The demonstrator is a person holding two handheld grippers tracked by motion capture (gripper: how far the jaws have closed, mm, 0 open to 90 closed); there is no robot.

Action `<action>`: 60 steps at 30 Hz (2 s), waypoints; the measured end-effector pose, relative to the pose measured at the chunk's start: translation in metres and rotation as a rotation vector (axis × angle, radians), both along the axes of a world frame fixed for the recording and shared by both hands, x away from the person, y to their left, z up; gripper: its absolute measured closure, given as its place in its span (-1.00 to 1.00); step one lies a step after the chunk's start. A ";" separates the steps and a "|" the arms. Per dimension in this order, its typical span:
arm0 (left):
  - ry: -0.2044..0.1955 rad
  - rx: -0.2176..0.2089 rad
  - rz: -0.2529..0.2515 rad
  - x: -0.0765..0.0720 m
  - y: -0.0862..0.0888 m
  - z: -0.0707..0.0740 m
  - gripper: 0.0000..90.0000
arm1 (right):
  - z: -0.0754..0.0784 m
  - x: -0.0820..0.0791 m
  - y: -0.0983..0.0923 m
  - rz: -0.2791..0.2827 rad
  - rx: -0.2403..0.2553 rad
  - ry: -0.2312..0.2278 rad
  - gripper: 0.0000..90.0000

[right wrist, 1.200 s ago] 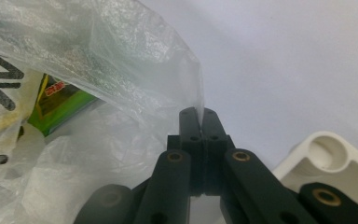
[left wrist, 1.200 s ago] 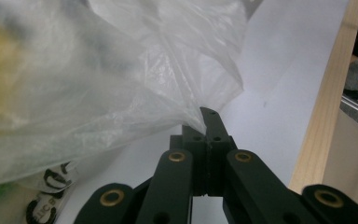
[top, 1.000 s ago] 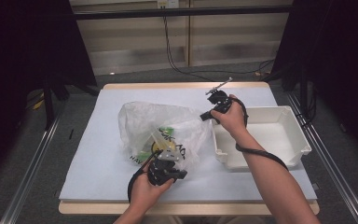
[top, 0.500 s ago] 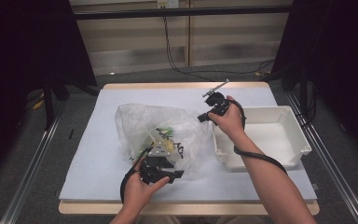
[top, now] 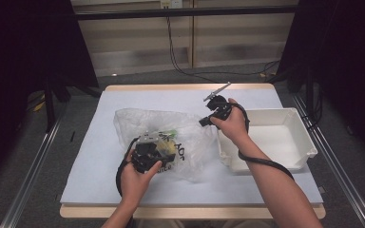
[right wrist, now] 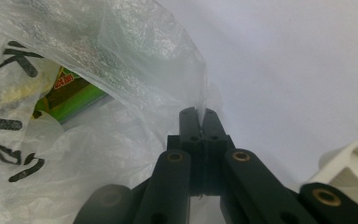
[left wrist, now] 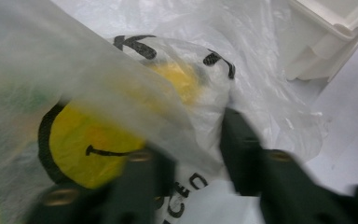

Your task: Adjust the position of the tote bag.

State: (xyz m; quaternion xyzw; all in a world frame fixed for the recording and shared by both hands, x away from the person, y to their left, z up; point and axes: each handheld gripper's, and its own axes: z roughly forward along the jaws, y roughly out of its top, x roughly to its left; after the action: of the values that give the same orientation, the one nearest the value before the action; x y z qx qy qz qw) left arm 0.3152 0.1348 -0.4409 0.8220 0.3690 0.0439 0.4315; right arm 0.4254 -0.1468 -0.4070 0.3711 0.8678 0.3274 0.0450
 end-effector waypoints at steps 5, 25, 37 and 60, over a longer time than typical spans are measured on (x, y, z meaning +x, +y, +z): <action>0.008 0.036 -0.010 -0.003 0.002 -0.001 1.00 | -0.001 0.003 0.003 0.008 -0.015 -0.007 1.00; 0.103 0.087 -0.078 -0.042 -0.006 -0.017 1.00 | -0.016 0.034 -0.001 -0.050 -0.033 0.021 1.00; 0.129 0.095 -0.107 -0.050 -0.012 -0.020 1.00 | -0.018 0.051 0.004 -0.073 -0.076 0.017 1.00; 0.081 0.082 -0.062 -0.047 -0.001 -0.013 0.94 | -0.002 0.026 0.013 0.002 -0.011 -0.067 -0.30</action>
State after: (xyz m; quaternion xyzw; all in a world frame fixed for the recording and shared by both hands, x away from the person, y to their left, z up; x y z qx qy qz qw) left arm 0.2686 0.1339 -0.4542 0.8511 0.3583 0.0120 0.3835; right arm 0.4516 -0.1333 -0.4094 0.3589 0.8679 0.3350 0.0758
